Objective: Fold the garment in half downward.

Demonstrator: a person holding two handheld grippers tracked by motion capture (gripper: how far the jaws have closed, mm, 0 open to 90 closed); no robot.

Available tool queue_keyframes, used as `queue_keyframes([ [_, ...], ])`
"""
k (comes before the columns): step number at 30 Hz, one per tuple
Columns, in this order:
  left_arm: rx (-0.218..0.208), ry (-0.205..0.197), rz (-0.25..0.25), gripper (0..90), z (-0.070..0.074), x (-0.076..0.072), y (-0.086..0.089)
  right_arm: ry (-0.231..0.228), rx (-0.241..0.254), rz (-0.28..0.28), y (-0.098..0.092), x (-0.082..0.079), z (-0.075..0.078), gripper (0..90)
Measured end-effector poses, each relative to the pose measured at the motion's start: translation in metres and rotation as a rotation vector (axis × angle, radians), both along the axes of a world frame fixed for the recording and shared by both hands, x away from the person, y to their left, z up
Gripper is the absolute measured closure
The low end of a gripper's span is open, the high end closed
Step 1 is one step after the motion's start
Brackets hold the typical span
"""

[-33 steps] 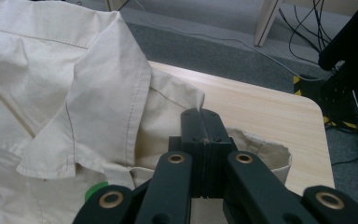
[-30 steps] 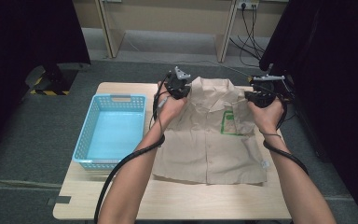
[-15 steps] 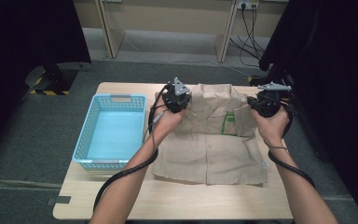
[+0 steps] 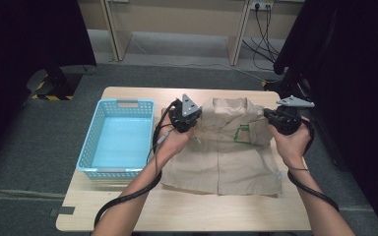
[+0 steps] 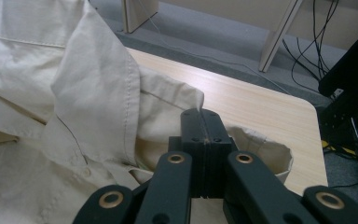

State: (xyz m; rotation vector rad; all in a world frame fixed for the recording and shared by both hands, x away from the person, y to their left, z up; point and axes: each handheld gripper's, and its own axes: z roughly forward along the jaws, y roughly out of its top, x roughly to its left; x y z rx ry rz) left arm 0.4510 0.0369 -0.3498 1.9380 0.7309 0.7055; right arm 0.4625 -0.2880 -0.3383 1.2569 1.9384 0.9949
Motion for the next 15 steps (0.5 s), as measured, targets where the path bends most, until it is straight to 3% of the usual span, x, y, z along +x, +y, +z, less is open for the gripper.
queue_keyframes([
  [15,0.046,-0.046,-0.047,89.3,-0.015,-0.038,0.0,-0.039,-0.016,0.026,-0.002,-0.033,-0.009,90.0],
])
